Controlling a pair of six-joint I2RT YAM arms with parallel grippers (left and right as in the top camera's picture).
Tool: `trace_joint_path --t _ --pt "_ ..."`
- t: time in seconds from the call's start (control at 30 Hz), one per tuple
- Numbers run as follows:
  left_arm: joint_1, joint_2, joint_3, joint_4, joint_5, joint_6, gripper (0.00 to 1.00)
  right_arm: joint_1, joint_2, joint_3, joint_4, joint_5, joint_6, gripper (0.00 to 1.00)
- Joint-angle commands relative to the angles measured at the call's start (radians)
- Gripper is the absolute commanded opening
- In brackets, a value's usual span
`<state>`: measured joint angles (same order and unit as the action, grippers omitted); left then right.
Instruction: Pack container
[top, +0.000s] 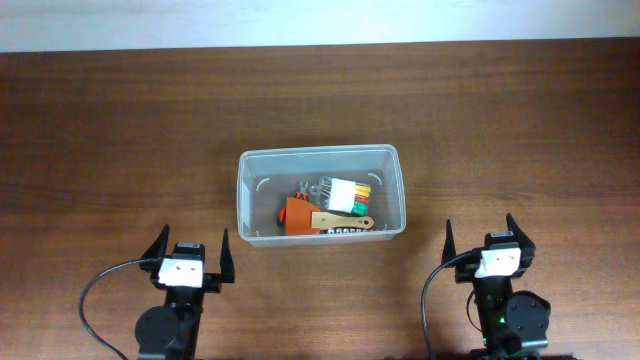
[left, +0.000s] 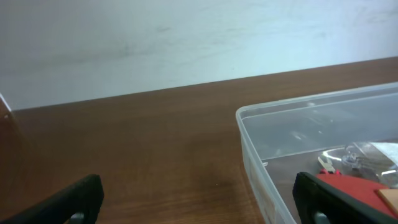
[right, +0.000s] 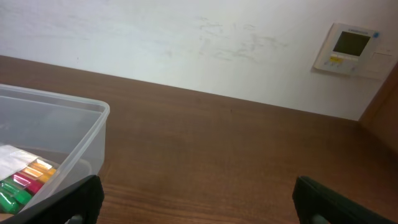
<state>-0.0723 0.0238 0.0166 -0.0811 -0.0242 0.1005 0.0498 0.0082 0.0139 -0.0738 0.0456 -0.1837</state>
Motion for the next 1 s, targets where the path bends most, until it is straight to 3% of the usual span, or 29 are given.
trace_joint_path --t 0.0,0.27,0.97 --pt "0.004 -0.009 -0.008 0.001 -0.016 -0.056 0.99 0.009 -0.003 -0.008 -0.003 0.018 0.005 0.99" --pt "0.004 -0.009 -0.008 -0.001 0.019 -0.139 0.99 0.009 -0.003 -0.008 -0.003 0.018 0.005 0.99" --pt "0.004 -0.008 -0.008 -0.001 0.020 -0.138 0.99 0.009 -0.003 -0.008 -0.003 0.018 0.005 0.99"
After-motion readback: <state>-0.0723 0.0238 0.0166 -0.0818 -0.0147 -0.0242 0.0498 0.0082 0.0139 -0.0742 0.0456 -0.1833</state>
